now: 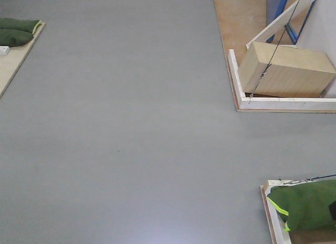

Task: Move to blue door and open it
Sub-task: 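Drive the base forward toward the blue glass door beside the platform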

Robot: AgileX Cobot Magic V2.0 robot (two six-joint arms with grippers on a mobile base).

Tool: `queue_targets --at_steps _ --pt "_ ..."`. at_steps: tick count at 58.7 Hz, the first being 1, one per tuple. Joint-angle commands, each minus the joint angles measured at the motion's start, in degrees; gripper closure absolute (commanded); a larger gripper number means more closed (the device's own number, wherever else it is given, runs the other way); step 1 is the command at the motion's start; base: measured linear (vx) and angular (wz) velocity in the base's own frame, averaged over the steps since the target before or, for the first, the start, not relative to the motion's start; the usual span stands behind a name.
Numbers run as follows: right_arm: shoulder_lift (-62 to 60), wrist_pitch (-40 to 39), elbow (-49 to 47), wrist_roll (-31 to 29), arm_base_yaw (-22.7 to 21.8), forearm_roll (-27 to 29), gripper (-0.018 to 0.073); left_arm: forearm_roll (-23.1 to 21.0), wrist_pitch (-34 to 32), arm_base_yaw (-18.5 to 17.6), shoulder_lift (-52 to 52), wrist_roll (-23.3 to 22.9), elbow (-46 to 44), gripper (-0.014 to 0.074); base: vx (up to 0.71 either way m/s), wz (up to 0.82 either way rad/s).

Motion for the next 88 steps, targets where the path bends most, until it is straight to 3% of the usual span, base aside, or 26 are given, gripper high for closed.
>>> queue_targets --at_steps 1,20,54,66,88 --pt "-0.89 -4.91 -0.06 -0.04 -0.21 -0.34 0.0561 -0.10 -4.83 -0.11 -1.00 -0.37 -1.51 0.0524 0.00 -0.01" --pt "-0.89 -4.91 -0.06 -0.04 -0.21 -0.34 0.0561 -0.10 -4.83 -1.86 -1.06 -0.37 -1.51 0.0524 0.00 -0.01" --pt "-0.98 -5.06 0.00 -0.04 0.15 -0.33 0.0561 -0.10 -4.78 -1.86 -1.06 -0.37 -1.05 0.0524 0.03 -0.01" --pt "-1.04 -5.08 0.00 -0.04 0.33 -0.33 0.0561 -0.10 -4.78 0.04 -1.06 -0.37 -1.05 0.0524 0.17 -0.07" --pt "-1.04 -4.89 0.00 -0.04 0.49 -0.33 0.0561 -0.10 -4.78 0.26 -1.00 -0.37 -1.05 0.0524 0.31 -0.03"
